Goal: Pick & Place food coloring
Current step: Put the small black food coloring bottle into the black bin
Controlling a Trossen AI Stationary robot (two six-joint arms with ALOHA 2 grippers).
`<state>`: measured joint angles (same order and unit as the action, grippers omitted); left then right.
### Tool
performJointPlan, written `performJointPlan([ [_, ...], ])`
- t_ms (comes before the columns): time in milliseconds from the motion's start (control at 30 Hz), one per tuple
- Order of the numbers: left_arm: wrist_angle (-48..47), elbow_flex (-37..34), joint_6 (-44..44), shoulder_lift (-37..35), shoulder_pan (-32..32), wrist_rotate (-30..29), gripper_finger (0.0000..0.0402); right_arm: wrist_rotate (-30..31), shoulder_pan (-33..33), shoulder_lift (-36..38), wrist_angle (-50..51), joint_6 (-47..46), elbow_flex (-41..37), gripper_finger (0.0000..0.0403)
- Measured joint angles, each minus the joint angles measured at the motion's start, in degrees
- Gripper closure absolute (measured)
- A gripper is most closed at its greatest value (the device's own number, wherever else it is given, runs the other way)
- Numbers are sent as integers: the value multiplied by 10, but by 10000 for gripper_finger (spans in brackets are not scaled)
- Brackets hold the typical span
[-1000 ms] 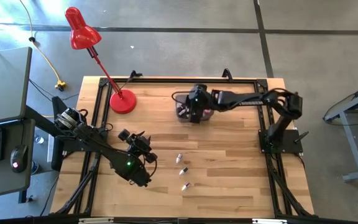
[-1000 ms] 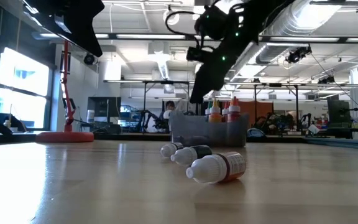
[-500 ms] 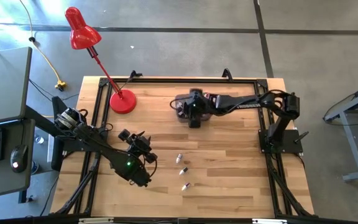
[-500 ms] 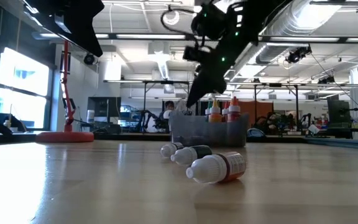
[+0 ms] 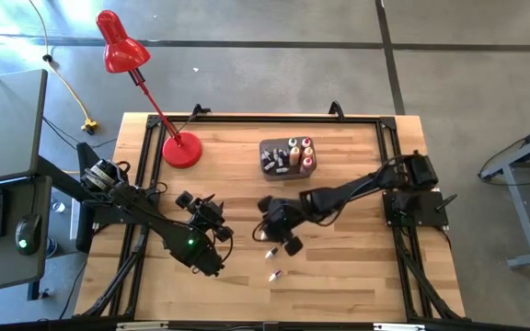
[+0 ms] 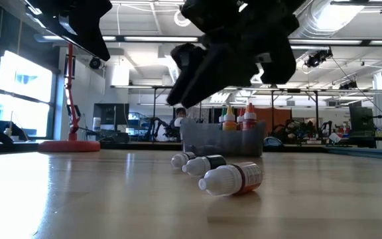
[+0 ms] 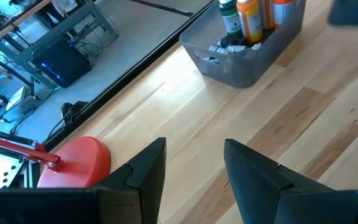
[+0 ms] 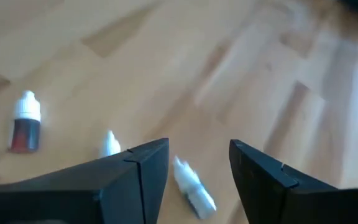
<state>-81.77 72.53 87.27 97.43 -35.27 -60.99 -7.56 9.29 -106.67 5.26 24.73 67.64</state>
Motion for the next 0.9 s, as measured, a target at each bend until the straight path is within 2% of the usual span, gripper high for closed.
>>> performJointPlan([
  [200, -2, 0, 0, 0, 0, -3, 244, -94, 2, -34, -39, 23, 0, 239],
  [433, -1, 0, 0, 0, 0, -8, 244, -57, -20, -76, -39, 23, 0, 239],
  [800, 1, 0, 0, 0, 0, -6, 244, -71, -56, -126, -31, 21, 3, 241],
  [900, 1, 0, 0, 0, 0, -6, 244, -66, -54, -126, -29, -9, 3, 251],
])
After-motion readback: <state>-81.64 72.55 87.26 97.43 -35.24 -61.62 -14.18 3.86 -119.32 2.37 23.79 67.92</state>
